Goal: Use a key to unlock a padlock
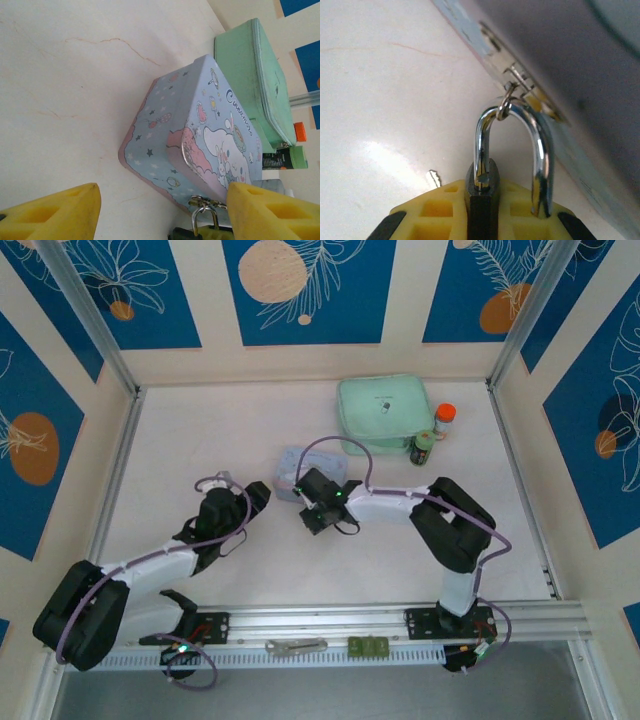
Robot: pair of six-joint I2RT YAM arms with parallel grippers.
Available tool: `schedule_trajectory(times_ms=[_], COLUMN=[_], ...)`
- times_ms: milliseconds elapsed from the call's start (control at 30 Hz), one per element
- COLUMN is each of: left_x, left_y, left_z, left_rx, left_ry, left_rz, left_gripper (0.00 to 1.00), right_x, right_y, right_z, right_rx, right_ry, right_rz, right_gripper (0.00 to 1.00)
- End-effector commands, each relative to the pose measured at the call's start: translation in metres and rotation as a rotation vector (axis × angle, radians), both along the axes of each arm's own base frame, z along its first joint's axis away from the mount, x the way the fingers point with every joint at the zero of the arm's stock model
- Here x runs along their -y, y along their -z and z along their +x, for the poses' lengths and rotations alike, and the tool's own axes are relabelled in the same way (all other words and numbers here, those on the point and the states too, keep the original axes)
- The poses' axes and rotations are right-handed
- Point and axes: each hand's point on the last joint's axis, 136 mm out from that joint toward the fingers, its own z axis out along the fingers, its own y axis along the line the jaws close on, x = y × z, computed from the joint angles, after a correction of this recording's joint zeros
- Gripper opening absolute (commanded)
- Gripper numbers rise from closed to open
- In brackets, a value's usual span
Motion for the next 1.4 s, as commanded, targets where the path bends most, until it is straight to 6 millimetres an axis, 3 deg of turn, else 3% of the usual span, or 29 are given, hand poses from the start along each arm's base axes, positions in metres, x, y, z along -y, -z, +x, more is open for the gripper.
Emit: schedule_trajectory(times_ms=[0, 200, 733, 1033, 1100, 1267, 1367], left_x=[-0.008, -0.009, -0.015, -0.016, -0.018, -0.019, -0.02], left_y=[-0.003, -0.003, -0.007, -0.009, -0.009, -0.01, -0.011], left_z=[0.001, -0.002, -0.007, -0.009, -0.009, -0.01, -0.01], left_rx=[0.015, 0.019, 0.03, 0.028, 0.027, 0.03, 0.034], left_ry=[-0.031, -0.031, -0.044, -0.046, -0.05, -0.056, -0.058], left_rz=[-0.007, -0.007, -0.007, -0.007, -0.005, -0.004, -0.002], left_gripper=[0.66, 0.66, 0.66, 0.66, 0.66, 0.66, 0.66], right_x=[-0.023, -0.026, -0.043, -0.043, -0.043, -0.046, -0.049], right_y=[-0.028, -0.035, -0.026, -0.015, -0.011, -0.007, -0.001], right_z=[0.002, 0.013, 0.02, 0.049, 0.049, 0.034, 0.03], right_rx=[-0.003, -0.039, -0.118, 0.08, 0.045, -0.244, -0.28], right_ry=[-0.12, -0.202, -0.36, -0.432, -0.453, -0.443, -0.438], right_rz=[0.205, 0.273, 0.277, 0.106, 0.09, 0.2, 0.212], right_gripper=[0.0, 0.0, 0.0, 0.0, 0.0, 0.0, 0.0])
